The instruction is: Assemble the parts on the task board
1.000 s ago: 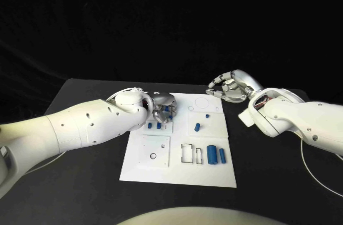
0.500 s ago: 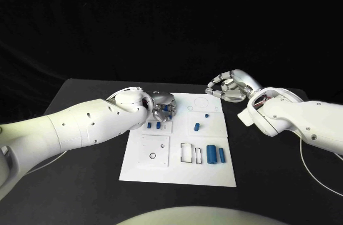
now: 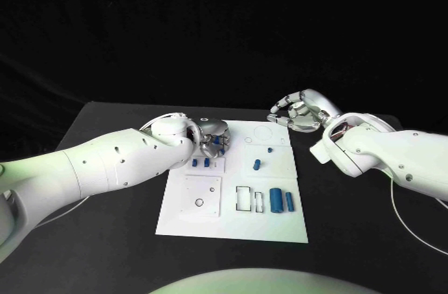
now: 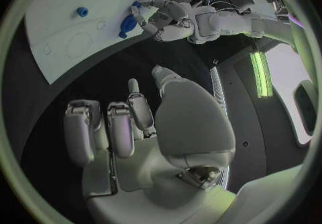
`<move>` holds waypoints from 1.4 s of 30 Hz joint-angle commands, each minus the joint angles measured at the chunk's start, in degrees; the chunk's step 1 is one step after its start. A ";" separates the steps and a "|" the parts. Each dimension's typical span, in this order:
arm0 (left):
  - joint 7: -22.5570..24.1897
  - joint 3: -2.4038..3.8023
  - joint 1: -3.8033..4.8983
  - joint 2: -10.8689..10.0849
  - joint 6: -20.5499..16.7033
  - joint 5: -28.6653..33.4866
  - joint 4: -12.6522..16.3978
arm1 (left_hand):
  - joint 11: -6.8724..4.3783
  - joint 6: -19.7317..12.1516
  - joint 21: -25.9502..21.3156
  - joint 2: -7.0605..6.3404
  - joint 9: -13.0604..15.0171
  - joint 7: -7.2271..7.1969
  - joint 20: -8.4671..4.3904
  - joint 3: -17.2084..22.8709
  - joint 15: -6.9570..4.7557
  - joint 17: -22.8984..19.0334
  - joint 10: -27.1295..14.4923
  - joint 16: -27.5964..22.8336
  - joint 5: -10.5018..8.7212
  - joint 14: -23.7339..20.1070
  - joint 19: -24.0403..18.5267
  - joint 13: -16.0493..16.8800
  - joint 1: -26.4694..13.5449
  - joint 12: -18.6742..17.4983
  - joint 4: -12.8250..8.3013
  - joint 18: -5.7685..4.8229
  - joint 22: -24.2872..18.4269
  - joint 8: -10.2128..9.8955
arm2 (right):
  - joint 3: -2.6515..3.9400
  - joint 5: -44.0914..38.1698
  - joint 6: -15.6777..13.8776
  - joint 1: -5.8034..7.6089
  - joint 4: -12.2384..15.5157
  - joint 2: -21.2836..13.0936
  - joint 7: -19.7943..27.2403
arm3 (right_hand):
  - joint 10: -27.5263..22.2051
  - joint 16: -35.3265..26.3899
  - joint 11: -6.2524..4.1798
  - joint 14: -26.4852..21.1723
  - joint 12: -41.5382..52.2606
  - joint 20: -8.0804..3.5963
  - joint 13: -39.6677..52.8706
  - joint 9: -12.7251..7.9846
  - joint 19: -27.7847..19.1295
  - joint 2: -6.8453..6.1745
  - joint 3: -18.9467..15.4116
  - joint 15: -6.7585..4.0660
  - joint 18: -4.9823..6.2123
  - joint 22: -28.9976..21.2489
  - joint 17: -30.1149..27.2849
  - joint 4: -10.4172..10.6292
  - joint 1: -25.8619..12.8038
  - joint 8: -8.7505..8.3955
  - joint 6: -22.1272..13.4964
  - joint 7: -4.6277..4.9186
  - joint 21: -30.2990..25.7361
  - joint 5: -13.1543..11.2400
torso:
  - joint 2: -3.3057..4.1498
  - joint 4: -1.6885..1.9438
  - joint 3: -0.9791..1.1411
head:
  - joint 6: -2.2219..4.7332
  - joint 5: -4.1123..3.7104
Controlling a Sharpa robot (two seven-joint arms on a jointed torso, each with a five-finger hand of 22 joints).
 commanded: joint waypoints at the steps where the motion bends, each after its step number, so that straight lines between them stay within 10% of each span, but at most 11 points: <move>1: 0.08 -0.29 -0.50 -0.11 -1.34 -0.12 -0.10 | -0.14 0.50 0.56 0.50 0.00 -0.08 0.00 0.17 -0.07 0.06 0.61 0.25 -0.25 0.34 0.51 0.08 -0.31 0.21 -0.20 -1.09 0.43 0.35 | 0.00 -0.52 0.16 -0.02 0.03 0.08 0.60 | -0.20 -0.32 -0.14 4.04 -0.01 -0.40 0.09 -0.08 2.82 0.26 0.04 -0.40 0.64 11.57 6.93 -0.23 0.51 0.26 0.03 -0.19 -0.17 0.38 | -0.08 0.07 0.03 | 0.00 0.13; 8: 1.14 -0.20 -0.52 -1.44 -5.06 1.57 1.28 | -0.35 1.90 2.21 0.64 0.05 -0.21 -0.29 -0.07 -0.29 0.25 1.88 0.56 -0.31 0.82 1.79 0.09 -1.71 -0.12 -0.27 -1.59 2.88 0.51 | 0.00 -0.52 0.00 -0.02 0.00 0.08 0.69 | -0.20 -0.32 -0.14 4.04 -0.01 -0.40 0.09 -0.08 2.82 0.26 0.04 -0.40 0.64 11.57 6.93 -0.23 0.51 0.26 0.03 -0.19 -0.17 0.38 | -0.09 -0.04 0.00 | 0.06 0.30; 25: 1.43 2.24 0.62 -7.77 -6.63 5.54 7.96 | -0.49 2.42 2.94 0.72 0.07 -0.30 -0.37 -0.11 -0.41 -0.07 2.52 0.54 -0.26 0.99 2.38 0.02 -2.07 -0.46 -0.40 -1.81 3.97 0.50 | 0.01 -0.52 -0.16 -0.02 0.08 -0.37 0.69 | -0.20 -0.32 -0.14 4.04 -0.01 -0.40 0.09 -0.08 2.82 0.26 0.04 -0.40 0.64 11.57 6.93 -0.23 0.51 0.26 0.03 -0.19 -0.17 0.38 | -0.12 0.10 0.02 | 0.06 0.54; 42: 0.27 2.27 0.71 -10.71 -3.67 6.79 7.60 | -0.56 2.57 2.91 0.60 0.06 -0.36 -0.40 -0.16 -0.46 -0.55 2.82 0.39 -0.26 0.93 2.35 -0.02 -2.22 -0.65 -0.51 -1.79 3.88 0.44 | 0.01 -0.57 -0.13 -0.02 0.04 -0.43 0.61 | -0.20 -0.32 -0.14 4.04 -0.01 -0.40 0.09 -0.08 2.82 0.26 0.04 -0.40 0.64 11.57 6.93 -0.23 0.51 0.26 0.03 -0.19 -0.17 0.38 | -0.04 0.05 -0.09 | -0.11 0.79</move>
